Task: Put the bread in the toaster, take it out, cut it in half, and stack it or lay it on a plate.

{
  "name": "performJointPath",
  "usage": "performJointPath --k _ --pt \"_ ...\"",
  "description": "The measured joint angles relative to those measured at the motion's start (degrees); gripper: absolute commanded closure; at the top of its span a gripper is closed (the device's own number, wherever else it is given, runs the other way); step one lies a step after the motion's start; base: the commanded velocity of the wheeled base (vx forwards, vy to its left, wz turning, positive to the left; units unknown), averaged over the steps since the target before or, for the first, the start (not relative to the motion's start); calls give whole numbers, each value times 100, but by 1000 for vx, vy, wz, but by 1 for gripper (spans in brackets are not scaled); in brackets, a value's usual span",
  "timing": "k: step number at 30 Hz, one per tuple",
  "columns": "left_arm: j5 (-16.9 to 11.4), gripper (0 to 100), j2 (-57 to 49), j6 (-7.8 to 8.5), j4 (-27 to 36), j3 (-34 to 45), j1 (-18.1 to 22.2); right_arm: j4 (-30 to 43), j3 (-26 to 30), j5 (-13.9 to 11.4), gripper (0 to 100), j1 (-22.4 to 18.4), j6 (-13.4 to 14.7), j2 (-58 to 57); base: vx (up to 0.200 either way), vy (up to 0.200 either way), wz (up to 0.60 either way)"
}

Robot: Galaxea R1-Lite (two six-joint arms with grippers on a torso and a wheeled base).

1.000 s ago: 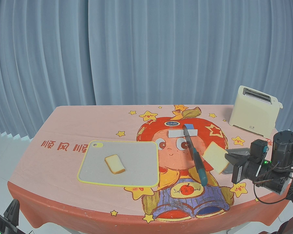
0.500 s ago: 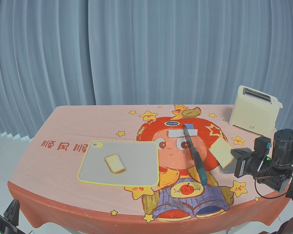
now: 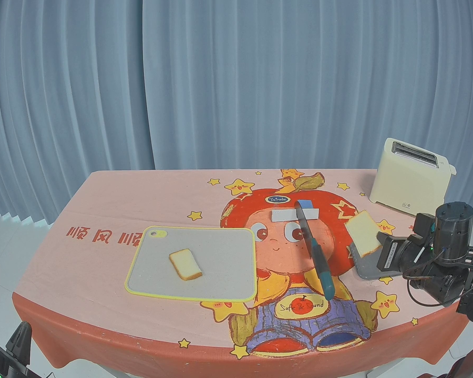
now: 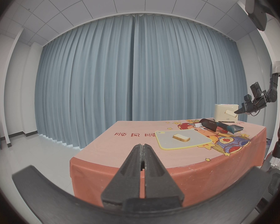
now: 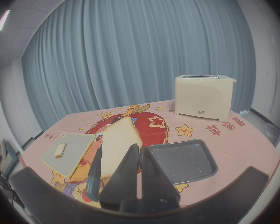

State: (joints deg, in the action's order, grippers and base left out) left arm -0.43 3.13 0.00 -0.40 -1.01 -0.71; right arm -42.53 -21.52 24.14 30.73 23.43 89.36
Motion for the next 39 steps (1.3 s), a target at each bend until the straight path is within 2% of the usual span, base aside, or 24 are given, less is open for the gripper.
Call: performJointPath --k 3,5,13,39 --pt "0 100 0 0 0 0 0 35 0 57 100 -59 301 28 0 0 0" --pt "0 100 0 2 0 0 0 39 0 71 100 -83 323 48 0 0 0" --pt "-1 100 0 0 2 0 0 4 7 183 100 -66 330 124 0 0 0" --pt "-1 100 0 0 -2 0 0 49 219 156 100 -94 317 -247 0 0 0"
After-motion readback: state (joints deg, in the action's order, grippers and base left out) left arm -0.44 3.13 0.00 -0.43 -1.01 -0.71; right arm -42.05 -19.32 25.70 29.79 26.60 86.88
